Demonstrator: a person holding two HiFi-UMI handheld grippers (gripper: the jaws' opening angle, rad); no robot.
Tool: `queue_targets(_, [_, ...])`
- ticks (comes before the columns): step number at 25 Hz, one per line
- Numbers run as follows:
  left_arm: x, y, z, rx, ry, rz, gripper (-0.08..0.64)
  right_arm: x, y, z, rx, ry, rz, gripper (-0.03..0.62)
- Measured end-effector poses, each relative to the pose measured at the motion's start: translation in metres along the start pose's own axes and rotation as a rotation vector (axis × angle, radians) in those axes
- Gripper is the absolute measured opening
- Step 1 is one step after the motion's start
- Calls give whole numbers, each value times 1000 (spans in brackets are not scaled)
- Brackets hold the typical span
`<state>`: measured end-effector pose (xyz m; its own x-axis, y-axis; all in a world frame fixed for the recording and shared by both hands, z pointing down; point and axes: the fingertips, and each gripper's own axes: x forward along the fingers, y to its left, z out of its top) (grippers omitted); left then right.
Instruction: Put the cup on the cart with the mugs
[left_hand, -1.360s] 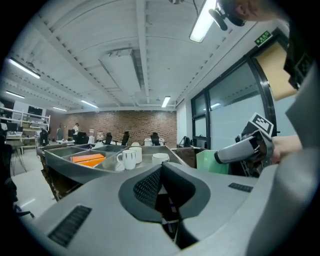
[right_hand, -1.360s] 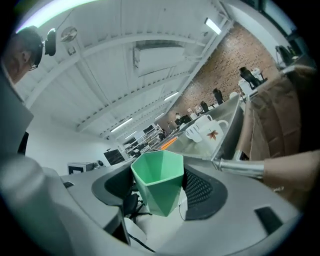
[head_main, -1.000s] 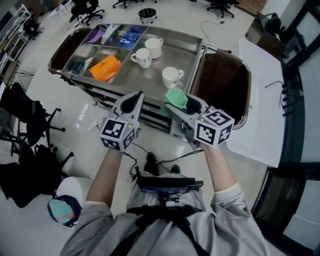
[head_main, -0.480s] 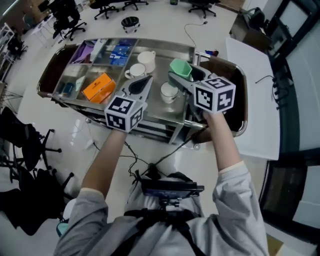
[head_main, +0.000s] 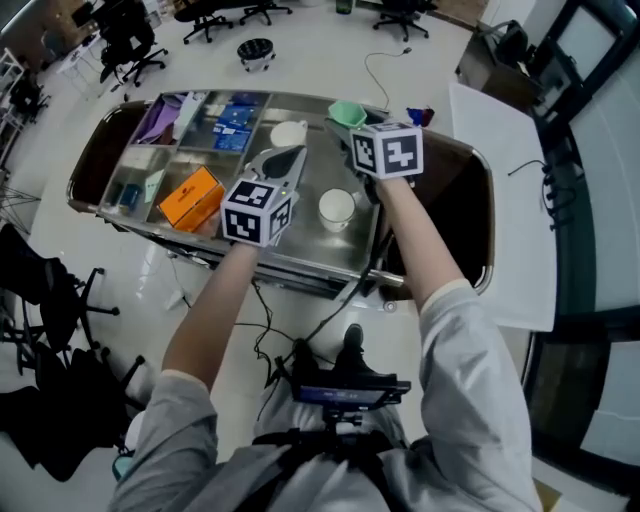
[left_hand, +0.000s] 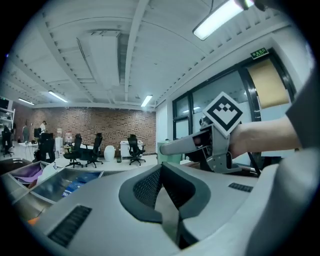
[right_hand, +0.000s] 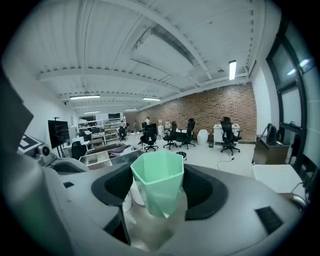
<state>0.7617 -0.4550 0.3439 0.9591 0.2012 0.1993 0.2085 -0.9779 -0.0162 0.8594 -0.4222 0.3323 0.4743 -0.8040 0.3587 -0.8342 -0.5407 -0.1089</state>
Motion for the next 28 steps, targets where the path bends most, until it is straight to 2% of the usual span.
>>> queue_targets(10, [26,12,-18,-61,15,44,6,77,-45,-21,36,78,-85,318])
queue_targets(28, [18,19,-31,-76,11,56,6,115,-56,-65,41,170,-110,321])
